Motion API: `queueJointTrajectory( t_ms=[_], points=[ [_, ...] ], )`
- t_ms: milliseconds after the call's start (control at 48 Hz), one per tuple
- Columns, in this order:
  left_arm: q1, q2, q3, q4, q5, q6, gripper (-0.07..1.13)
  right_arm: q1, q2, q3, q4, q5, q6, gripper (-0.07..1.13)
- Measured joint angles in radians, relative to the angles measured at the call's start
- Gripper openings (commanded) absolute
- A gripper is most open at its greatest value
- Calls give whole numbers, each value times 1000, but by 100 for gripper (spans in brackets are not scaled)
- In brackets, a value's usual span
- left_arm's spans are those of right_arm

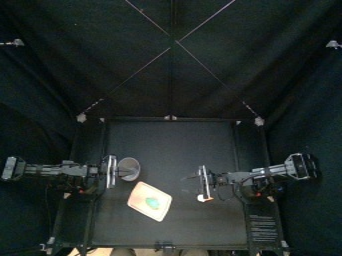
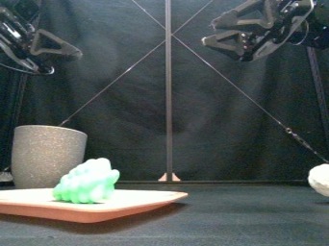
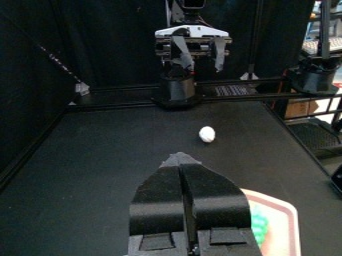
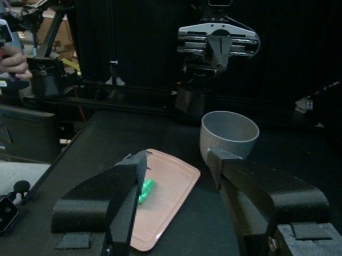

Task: Pick the green grapes then place it on the pink plate
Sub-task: Drop green grapes on the pink plate and return to neutral

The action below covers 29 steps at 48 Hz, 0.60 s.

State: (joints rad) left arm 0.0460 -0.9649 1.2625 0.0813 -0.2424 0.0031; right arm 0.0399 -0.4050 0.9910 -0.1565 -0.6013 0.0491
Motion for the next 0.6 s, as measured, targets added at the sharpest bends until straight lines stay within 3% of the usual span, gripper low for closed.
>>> queueJointTrajectory(
  t_ms=[604],
  points=[
    [5,0,5,3,-2,0,13,-11,-8,12,34,0,0,88]
  ],
)
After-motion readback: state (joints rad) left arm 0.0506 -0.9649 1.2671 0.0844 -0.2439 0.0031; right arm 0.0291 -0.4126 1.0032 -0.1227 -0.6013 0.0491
